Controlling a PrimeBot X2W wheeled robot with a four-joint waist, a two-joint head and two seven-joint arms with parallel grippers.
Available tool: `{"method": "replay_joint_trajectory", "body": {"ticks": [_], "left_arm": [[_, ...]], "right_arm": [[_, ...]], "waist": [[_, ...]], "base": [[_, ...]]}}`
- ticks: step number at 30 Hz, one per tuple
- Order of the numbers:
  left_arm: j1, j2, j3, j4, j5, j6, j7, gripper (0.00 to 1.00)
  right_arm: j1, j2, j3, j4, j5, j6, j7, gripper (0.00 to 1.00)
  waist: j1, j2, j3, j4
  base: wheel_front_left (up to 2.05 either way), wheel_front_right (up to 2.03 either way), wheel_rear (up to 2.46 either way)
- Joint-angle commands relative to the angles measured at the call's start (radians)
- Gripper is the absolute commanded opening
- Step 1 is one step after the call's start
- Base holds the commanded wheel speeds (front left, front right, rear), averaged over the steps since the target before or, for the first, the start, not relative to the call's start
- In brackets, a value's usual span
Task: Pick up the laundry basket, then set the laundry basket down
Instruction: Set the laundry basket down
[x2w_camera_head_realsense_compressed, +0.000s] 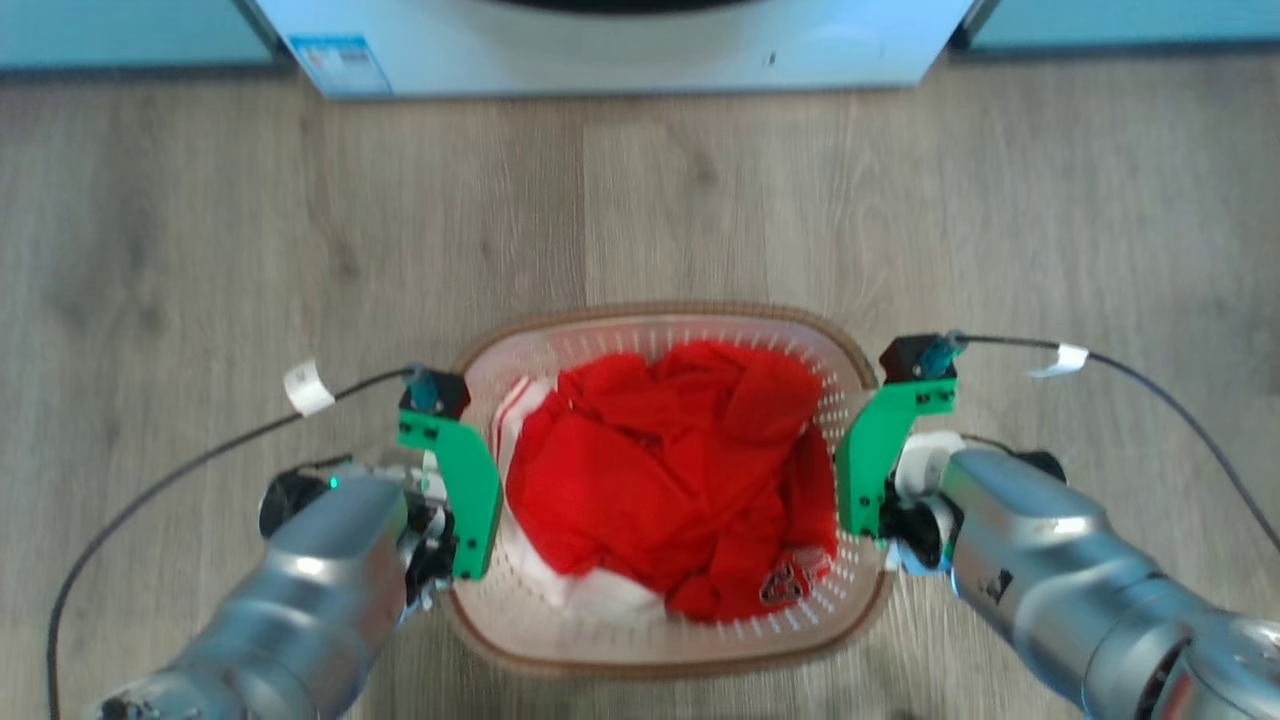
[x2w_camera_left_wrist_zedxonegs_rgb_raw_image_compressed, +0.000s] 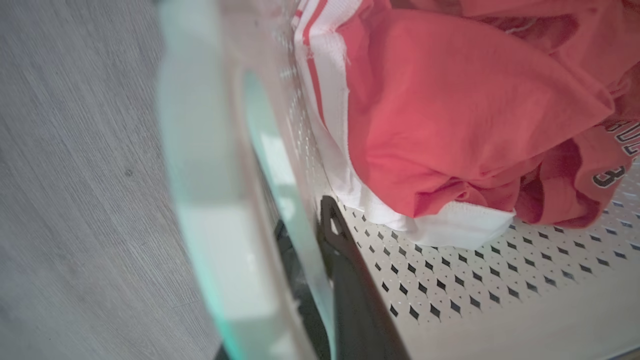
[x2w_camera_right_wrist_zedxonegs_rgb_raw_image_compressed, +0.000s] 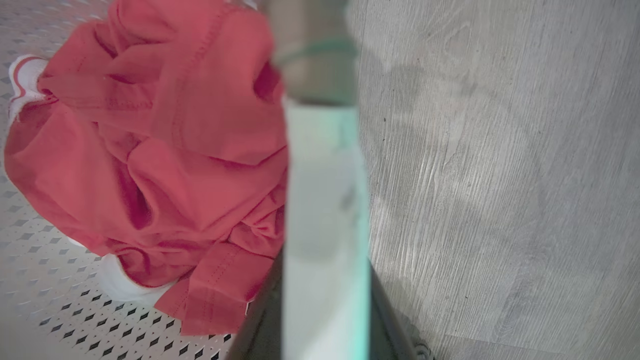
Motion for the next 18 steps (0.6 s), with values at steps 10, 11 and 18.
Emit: {"method": "replay_joint_trajectory", "body": {"ticks": [10, 11, 18], "left_arm": [[-0.112, -0.007, 0.015, -0.018, 0.022, 0.014, -0.138, 0.0], [-0.119, -0.007, 0.015, -0.019, 0.023, 0.018, -0.148, 0.0], [-0.169, -0.007, 0.016, -0.026, 0.027, 0.049, -0.229, 0.0]], "right_arm": [[-0.081, 0.02, 0.001, -0.009, -0.032, 0.016, -0.107, 0.0], [-0.087, 0.02, 0.001, -0.006, -0.033, 0.016, -0.117, 0.0], [-0.129, 0.022, 0.003, 0.014, -0.047, 0.016, -0.176, 0.0]], "waist": [[-0.0003, 0.0, 0.24, 0.009], [-0.0003, 0.0, 0.255, 0.009], [-0.0003, 0.0, 0.349, 0.013]], "base": [[0.0, 0.0, 0.0], [0.0, 0.0, 0.0], [0.0, 0.0, 0.0]]}}
